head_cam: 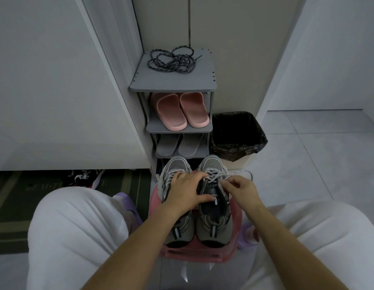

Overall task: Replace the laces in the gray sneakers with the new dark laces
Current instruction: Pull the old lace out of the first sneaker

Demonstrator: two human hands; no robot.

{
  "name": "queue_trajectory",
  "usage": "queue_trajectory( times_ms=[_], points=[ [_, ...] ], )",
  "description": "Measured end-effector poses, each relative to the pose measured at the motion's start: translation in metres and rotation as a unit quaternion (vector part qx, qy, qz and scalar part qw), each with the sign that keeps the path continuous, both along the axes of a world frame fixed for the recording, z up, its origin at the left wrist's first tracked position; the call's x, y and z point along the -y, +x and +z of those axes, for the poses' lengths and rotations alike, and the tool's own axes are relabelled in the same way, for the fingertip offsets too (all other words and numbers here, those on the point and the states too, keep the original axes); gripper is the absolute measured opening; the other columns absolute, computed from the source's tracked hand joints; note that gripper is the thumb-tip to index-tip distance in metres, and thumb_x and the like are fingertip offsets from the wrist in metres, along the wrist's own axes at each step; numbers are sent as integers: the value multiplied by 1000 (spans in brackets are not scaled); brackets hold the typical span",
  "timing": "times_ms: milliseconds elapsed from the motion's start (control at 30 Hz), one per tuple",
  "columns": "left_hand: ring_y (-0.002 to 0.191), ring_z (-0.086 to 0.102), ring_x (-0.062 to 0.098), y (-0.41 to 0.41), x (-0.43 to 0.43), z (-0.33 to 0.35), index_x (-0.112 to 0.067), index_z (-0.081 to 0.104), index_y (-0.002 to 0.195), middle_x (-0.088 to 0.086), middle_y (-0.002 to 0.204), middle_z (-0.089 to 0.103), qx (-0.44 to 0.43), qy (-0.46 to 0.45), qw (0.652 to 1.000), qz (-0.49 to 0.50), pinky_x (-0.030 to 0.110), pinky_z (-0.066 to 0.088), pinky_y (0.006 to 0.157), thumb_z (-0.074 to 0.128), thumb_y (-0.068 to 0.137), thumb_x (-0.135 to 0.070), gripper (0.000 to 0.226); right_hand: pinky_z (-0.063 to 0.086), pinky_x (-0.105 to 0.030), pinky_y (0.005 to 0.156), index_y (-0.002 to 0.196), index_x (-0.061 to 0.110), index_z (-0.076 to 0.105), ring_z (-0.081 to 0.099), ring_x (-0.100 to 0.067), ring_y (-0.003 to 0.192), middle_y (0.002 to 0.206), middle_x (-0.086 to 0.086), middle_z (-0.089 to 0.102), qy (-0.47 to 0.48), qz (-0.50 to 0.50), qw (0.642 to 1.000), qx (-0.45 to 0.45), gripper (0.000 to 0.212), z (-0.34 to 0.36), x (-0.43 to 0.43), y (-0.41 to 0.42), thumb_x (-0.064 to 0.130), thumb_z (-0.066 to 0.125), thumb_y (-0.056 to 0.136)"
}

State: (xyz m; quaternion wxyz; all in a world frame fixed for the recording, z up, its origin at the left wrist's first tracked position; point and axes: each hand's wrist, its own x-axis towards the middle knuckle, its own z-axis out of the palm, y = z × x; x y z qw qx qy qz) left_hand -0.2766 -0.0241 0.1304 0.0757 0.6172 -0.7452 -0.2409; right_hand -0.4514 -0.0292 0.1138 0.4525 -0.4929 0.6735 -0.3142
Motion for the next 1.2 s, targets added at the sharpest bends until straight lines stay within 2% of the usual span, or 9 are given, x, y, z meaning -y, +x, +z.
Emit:
queue_trajectory(
  times_ms=[167, 300, 533, 667, 800, 933, 1000, 1133, 1200],
  points=[
    [124, 43, 17, -1, 0, -1, -33, 44, 133, -7, 130, 55, -5, -1, 1000, 0, 38, 17, 113, 64, 72, -64, 72, 53, -44, 86, 92, -2, 56, 61, -21, 73, 74, -4, 63, 31, -89, 995, 42, 16, -3, 6, 1, 10, 45, 94],
    [123, 43, 16, 0, 0, -2, -34, 45, 132, -9, 129, 55, -6, -2, 1000, 0, 38, 17, 114, 64, 72, -64, 70, 53, -41, 84, 93, 0, 50, 59, -14, 68, 74, -1, 61, 15, -97, 994, 41, 13, -2, 3, 3, 8, 41, 96],
    [125, 42, 17, 0, 0, -2, -34, 44, 133, -8, 131, 54, -7, 4, 1000, -2, 39, 16, 114, 63, 73, -64, 70, 56, -38, 77, 83, 7, 50, 62, -18, 66, 73, -9, 64, 13, -120, 988, 94, 15, -2, 3, 0, 9, 44, 97],
    [125, 42, 17, 0, 1, -1, -33, 44, 133, -8, 132, 53, -4, 6, 1000, 4, 37, 15, 113, 64, 73, -63, 70, 53, -21, 67, 83, 2, 62, 61, -15, 66, 73, -8, 66, 29, -77, 988, 134, 11, 4, 1, -2, 10, 60, 90],
    [126, 41, 17, -2, 1, 0, -33, 44, 133, -8, 132, 53, -2, 6, 1000, 6, 36, 15, 112, 65, 74, -61, 69, 51, -19, 64, 73, 9, 69, 60, -13, 64, 71, -5, 67, 30, -51, 992, 115, 8, 8, -1, -1, 12, 71, 81],
    [126, 41, 17, -2, 1, 0, -33, 45, 132, -9, 132, 53, -8, 9, 1000, 9, 37, 15, 113, 65, 74, -61, 68, 46, -29, 62, 71, 9, 64, 53, -17, 60, 65, -7, 62, 31, -60, 994, 81, 14, 6, 0, -1, 10, 64, 85],
    [126, 41, 17, -2, 1, 0, -33, 45, 132, -9, 132, 53, -7, 7, 1000, 8, 37, 16, 113, 65, 74, -60, 67, 45, -28, 57, 72, 8, 59, 51, -17, 56, 63, -7, 61, 32, -72, 993, 82, 15, 7, -1, -1, 7, 59, 87],
    [127, 40, 16, -1, 1, -2, -34, 45, 132, -9, 134, 52, -12, -4, 1000, 8, 36, 14, 113, 64, 75, -60, 65, 53, -19, 51, 76, 13, 47, 66, -11, 53, 73, -11, 68, 73, -159, 961, 212, 20, 14, -1, -3, 8, 47, 95],
    [128, 40, 17, 0, 1, -3, -35, 44, 134, -9, 135, 51, -14, -1, 1000, 3, 37, 13, 114, 64, 74, -62, 69, 54, -20, 55, 78, 13, 50, 68, -12, 59, 77, -11, 69, 88, -166, 958, 216, 18, 14, -1, -5, 13, 49, 96]
  ],
)
